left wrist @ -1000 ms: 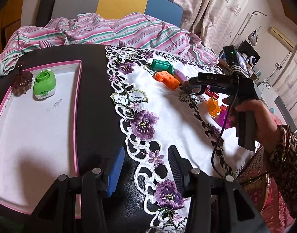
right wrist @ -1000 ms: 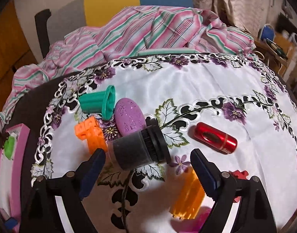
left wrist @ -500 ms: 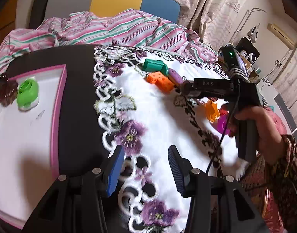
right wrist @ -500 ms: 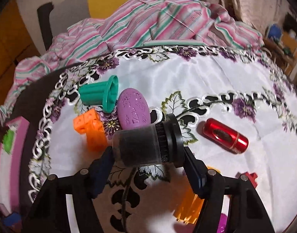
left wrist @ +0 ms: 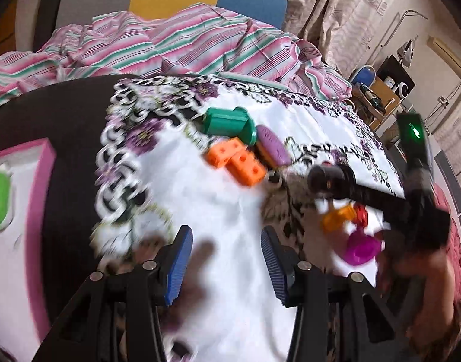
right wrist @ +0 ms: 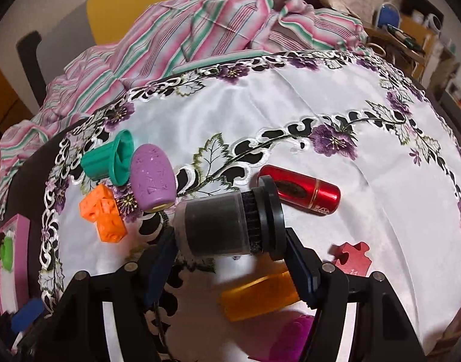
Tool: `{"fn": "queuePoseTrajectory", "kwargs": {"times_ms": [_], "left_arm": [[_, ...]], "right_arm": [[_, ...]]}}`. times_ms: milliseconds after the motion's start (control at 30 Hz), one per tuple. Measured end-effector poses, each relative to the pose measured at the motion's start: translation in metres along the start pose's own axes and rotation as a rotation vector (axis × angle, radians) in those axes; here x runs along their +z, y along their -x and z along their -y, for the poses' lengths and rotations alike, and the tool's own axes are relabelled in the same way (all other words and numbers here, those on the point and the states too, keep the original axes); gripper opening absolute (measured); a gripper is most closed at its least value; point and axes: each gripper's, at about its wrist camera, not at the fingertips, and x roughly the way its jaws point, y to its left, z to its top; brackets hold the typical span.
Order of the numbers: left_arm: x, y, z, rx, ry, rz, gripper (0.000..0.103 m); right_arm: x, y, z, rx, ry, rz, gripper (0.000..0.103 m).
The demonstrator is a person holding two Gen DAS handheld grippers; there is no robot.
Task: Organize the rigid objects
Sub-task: 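Grasp the orange linked cubes with the left tool while right holds the black cup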
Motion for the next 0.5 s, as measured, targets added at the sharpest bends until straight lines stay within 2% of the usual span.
{"fn": "queuePoseTrajectory", "kwargs": {"times_ms": [67,200,400,500], "left_arm": [[0.014,-0.015,0.007,0.013,0.004,-0.008,0.057],[0.036,-0.038,0.014,0.047,0.024,-0.014,0.058],[0.056,-0.074,0.031,0.158,-0.072,-0.024,0.058],[0.06,-0.082,0.031,0.146,-0.063,-0.022,0.058]], "right_arm": [[0.0,0.0,0.001,0.002,-0.004,-0.003,0.069],[0.0,0.0,0.001,0.006,-0.01,-0.006,0.069],[0.001,-0.002,0.002,0.012,-0.022,-0.009,0.069],[0.001,-0.003,0.001,0.01,-0.022,-0.013,0.069]]}}
